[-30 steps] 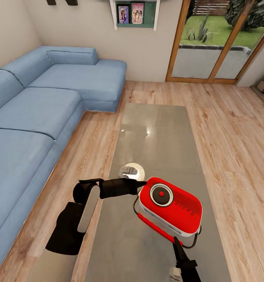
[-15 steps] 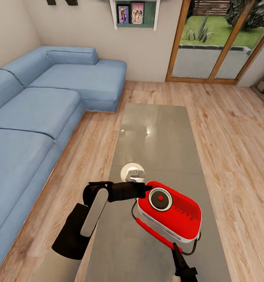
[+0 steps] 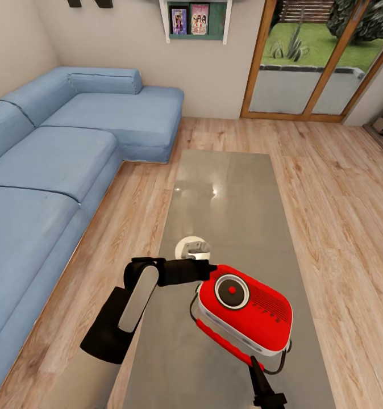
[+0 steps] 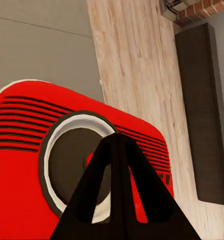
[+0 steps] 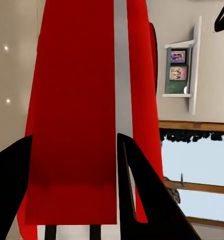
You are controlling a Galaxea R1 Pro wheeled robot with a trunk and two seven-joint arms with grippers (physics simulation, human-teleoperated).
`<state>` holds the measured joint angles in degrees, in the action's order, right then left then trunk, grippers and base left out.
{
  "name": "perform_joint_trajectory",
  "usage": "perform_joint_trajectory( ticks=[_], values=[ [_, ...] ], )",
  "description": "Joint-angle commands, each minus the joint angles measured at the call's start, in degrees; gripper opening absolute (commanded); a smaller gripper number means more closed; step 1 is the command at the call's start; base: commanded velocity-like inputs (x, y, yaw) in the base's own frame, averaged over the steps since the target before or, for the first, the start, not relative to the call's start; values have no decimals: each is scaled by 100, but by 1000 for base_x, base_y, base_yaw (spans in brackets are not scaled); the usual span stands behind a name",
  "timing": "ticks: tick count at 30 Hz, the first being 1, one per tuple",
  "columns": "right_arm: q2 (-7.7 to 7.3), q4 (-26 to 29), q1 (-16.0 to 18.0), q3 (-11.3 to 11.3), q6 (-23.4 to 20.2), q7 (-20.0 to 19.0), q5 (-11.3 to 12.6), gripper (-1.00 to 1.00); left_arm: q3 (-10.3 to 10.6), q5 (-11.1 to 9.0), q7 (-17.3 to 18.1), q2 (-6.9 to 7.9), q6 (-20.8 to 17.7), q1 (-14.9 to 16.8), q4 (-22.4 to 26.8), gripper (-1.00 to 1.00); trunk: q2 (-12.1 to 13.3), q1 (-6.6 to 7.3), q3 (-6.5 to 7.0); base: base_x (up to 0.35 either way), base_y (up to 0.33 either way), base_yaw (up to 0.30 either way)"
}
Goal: Turn on the radio receiver that's on the table in the living room.
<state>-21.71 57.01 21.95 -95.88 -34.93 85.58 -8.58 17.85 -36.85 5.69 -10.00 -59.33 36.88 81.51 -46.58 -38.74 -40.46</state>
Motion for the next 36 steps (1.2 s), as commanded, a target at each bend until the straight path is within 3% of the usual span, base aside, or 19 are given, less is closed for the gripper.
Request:
perform_joint_trajectory(
  ticks=[1,6,17,23,28,36],
  values=[
    [0,3,0,-1,0,5,-17,-100,0,-17,-16,0,0,1,-12,-100,0,0,0,0,0,0],
    [-3,11,-1,-1,-1,11,-21,-100,0,-273,-80,0,8,89,-391,-100,0,0,0,0,0,0],
    [13,18,-5,-1,-5,16,-49,-100,0,-331,-86,0,80,262,-892,-100,0,0,0,0,0,0],
    [17,21,-5,-9,-9,45,-56,-100,0,-885,-86,0,320,550,-1572,-100,0,0,0,0,0,0],
    [21,21,-6,-10,-13,46,-56,-100,0,-953,-86,0,358,595,-1742,-100,0,0,0,0,0,0],
    [24,21,-7,-10,-13,46,-63,-100,-2,-1280,-86,0,406,601,-1919,-100,0,0,0,0,0,0]
  ],
)
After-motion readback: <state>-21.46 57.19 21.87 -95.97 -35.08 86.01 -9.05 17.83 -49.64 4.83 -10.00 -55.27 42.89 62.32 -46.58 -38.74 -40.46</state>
